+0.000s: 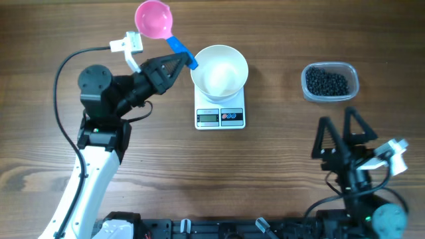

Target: Scoop item into bowl and weigh 150g on scale

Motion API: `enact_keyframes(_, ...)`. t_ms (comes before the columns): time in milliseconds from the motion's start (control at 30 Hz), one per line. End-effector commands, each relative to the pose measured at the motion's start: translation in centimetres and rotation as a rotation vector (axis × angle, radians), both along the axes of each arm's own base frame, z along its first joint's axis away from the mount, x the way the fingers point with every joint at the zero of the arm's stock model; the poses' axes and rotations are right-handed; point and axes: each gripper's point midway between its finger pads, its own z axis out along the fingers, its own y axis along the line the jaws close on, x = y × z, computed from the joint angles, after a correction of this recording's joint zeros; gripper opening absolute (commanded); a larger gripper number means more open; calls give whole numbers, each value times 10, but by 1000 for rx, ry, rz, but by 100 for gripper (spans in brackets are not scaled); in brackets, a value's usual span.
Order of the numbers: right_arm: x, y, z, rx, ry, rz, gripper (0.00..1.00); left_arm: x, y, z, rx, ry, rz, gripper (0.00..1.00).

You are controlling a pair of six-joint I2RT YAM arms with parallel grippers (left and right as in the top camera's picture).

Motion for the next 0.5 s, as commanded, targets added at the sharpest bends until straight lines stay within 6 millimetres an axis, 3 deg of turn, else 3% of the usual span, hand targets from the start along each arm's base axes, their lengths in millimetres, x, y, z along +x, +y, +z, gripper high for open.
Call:
enact_keyframes(0, 11, -16, 34, -35, 117, -109, 100, -10, -16, 22, -73, -3, -38, 4)
enact_keyframes(100, 30, -14, 34, -52, 283, -96, 100, -16, -26, 32, -103, -25, -69, 4)
enact_keyframes(233, 57, 20, 45, -28, 344, 102, 100, -18, -34, 44, -160, -23, -66, 4)
enact_keyframes(367, 77, 60, 31, 199, 483, 380, 100, -22, -41, 58, -216, -38, -72, 4)
enact_keyframes(400, 89, 70, 21, 262, 549, 452, 96, -28, -46, 70, -236, -86, -93, 4)
enact_keyframes(467, 97, 82, 15, 252, 568, 532, 93, -31, -48, 77, -248, -119, -99, 4)
